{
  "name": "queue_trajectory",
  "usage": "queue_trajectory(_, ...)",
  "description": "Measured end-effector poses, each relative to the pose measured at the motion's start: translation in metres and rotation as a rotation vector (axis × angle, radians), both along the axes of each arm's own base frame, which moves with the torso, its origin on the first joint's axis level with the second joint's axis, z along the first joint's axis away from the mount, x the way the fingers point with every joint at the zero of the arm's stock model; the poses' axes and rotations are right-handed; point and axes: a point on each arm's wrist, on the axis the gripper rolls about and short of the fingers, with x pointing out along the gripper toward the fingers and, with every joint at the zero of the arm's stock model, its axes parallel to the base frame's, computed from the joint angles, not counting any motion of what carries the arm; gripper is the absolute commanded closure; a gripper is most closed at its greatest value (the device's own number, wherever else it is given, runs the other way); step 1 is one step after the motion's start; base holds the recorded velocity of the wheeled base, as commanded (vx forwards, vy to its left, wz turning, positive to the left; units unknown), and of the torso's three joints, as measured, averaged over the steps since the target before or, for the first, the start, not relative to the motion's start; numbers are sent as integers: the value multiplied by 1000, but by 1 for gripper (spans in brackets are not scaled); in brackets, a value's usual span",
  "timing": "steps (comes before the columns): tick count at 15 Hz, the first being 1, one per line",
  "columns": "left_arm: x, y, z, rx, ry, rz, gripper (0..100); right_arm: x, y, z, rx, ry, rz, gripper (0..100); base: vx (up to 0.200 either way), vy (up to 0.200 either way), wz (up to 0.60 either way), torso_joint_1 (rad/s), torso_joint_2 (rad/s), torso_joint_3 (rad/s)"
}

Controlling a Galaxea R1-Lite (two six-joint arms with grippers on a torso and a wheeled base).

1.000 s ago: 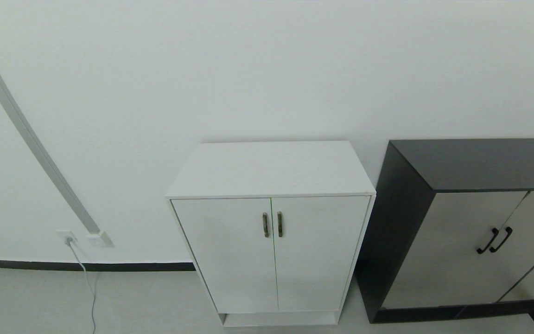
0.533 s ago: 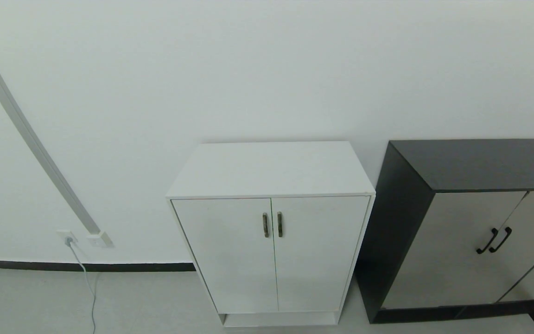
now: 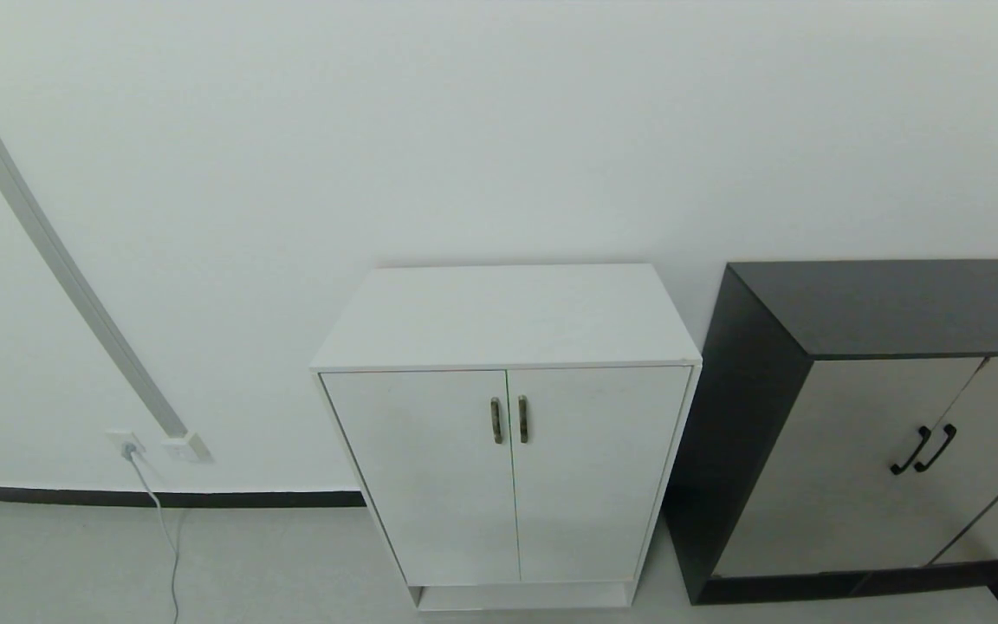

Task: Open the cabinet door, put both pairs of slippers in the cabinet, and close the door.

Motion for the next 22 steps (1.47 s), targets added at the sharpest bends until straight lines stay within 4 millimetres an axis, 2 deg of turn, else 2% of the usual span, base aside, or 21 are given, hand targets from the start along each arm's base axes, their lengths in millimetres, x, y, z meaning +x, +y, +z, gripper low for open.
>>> queue_trajectory(5,0,0,0,0,0,0,100,3,1,-5,-13,22,-15,100,0,0,0,0,0,0)
queue_trajectory(10,0,0,0,0,0,0,100,4,2,-5,-15,31,-256,100,0,0,0,0,0,0)
queue_trajectory(12,0,0,0,0,0,0,100,0,2,-6,-9,-14,-299,100,0,0,0,0,0,0)
queue_trajectory(17,0,0,0,0,0,0,100,-8,3,-7,13,-122,-303,100,0,0,0,0,0,0)
queue_trajectory(20,0,0,0,1,0,-1,100,-11,3,-8,35,-154,-214,100,0,0,0,0,0,0)
queue_trajectory(22,0,0,0,2,0,-1,100,-13,2,-8,38,-179,-242,100,0,0,0,0,0,0)
